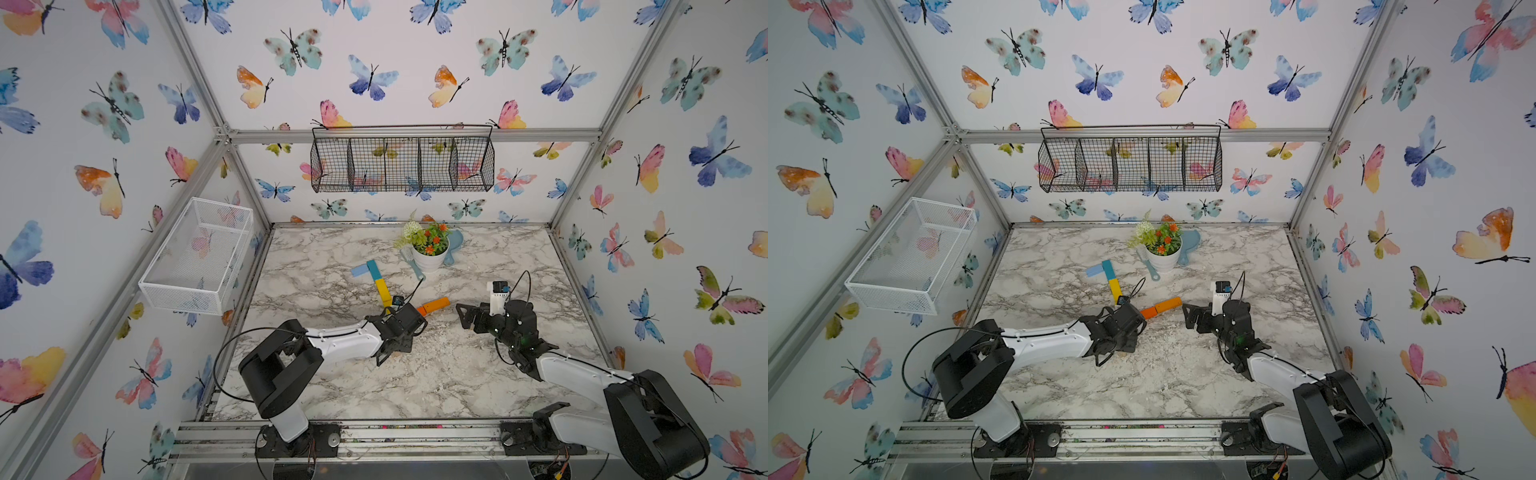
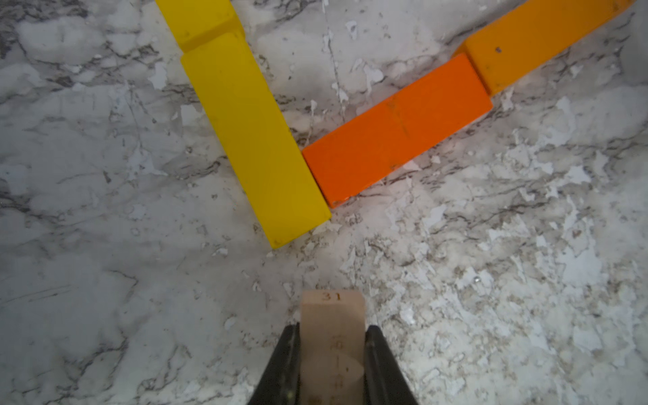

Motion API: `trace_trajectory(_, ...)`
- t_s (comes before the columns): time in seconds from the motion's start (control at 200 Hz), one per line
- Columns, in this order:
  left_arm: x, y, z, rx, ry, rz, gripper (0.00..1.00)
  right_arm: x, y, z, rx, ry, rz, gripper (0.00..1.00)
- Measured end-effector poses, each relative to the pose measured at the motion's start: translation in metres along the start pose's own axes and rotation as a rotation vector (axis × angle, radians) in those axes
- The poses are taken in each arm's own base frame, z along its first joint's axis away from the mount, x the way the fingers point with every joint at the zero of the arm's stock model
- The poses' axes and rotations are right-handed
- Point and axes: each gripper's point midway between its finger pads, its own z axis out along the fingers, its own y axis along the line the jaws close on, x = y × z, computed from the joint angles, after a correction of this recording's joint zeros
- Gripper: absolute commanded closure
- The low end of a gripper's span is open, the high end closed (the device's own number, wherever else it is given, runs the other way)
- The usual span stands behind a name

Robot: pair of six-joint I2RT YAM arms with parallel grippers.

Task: Assemble a giraffe with building blocks
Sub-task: Assemble the building block at the center of the board.

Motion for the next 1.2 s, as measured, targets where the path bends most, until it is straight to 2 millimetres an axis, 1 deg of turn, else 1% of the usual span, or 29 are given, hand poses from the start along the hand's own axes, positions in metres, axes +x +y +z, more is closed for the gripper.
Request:
trace_trajectory(0.14,-0.001,-0.001,0.006,-0.026,0.011,0.002,0.91,0.000,0.000,0.000,0.002,-0.001,0.000,0.00)
trace_trajectory(0.411,-0.002,0.005,0.007,-0.066,0.011,0.000,0.89,-0.001,-0.002,0.000,0.009,-0.003,-0.001,0.00)
trace_trajectory(0.646,-0.006,0.001,0.014,-0.084,0.015,0.003,0.89,-0.001,-0.003,0.000,0.016,-0.006,-0.001,0.00)
trace_trajectory(0.931,-0.005,0.006,0.016,-0.116,0.017,0.011,0.84,-0.001,-0.003,0.000,0.018,-0.008,-0.001,0.00)
trace_trajectory(1.031,-0.005,0.007,0.016,-0.122,0.018,0.013,0.77,-0.001,-0.003,0.000,0.018,-0.007,-0.001,0.00)
trace_trajectory(1.201,-0.005,0.007,0.016,-0.122,0.016,0.010,0.56,-0.001,-0.003,0.000,0.019,-0.007,-0.001,0.00)
